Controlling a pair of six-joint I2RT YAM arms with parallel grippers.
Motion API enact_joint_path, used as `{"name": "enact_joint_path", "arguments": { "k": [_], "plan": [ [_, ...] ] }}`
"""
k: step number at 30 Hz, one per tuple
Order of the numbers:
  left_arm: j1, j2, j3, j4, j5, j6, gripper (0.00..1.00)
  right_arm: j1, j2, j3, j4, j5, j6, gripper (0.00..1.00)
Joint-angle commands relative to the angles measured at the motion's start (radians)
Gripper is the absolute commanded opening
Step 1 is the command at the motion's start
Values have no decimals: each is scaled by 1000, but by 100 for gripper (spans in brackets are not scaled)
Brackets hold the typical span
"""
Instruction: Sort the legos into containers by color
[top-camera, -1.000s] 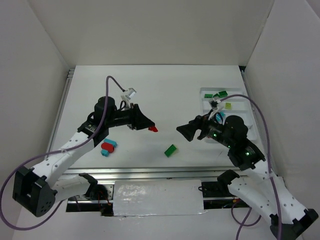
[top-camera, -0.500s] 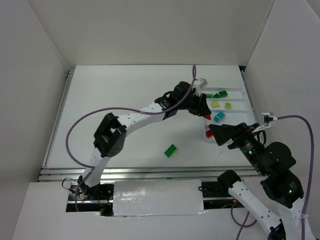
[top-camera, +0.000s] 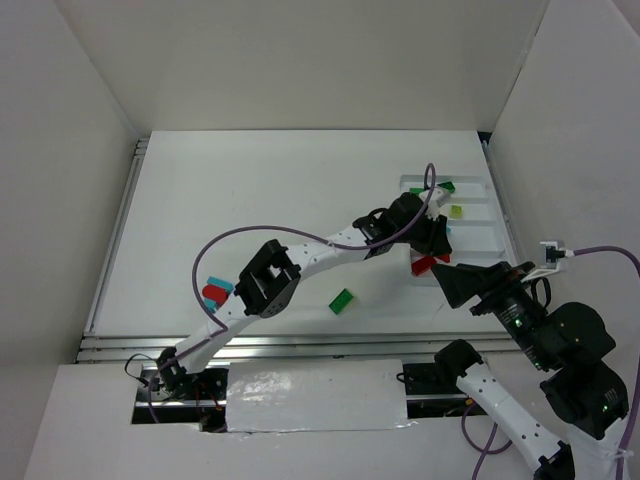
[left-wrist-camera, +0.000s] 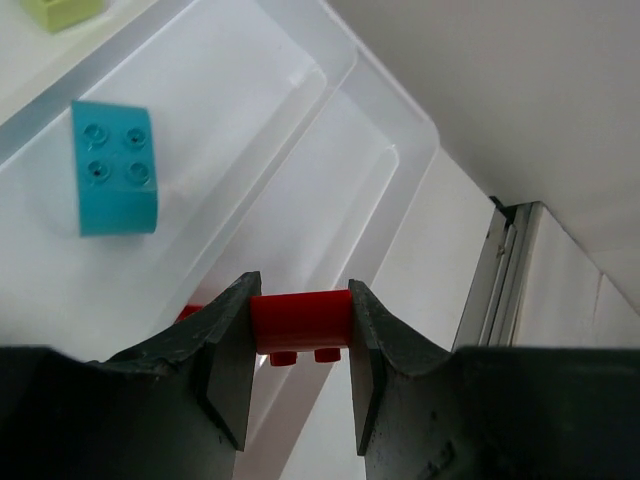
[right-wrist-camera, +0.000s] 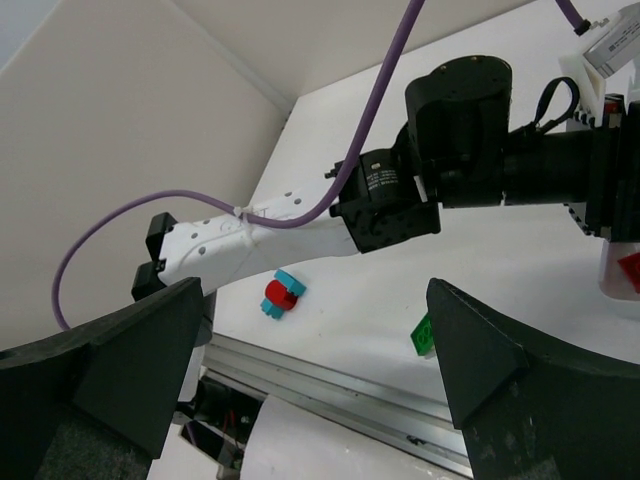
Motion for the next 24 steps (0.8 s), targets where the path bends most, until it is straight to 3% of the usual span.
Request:
{"name": "enact_joint_path", "arguments": {
  "k": [1,3,4,6,9,14,16,20,24],
  "plan": [
    [-22,25,70,117,-5,-18,43,1,-21,46,-23,8,-14,100],
    [-20,50,79,134,7,-43,51,-2,-27,44,-20,-4,-15,100],
    [-22,58,91,134,7,-47,62,-1,-29,41,-22,-7,-14,100],
    [-20,71,97,148,18,-63,74,-1,-31,34,-19,-24,-18,100],
    [-22,67,99,166,45,-75,100,1,-24,23,-17,-40,-21,100],
    [-23,3,44,180,36,-55,99,1,-17,12,-7,-41,-23,100],
    [-20,-68,-16,167,-28,-34,99,-2,-17,11,-5,-37,-21,100],
    [24,-322,-215,167,-178,-32,99,0,-30,-6,16,-41,-20,100],
    [114,-519,-326,-63,-386,-43,100,1,9,-48,33,-47,6,100]
  ]
}}
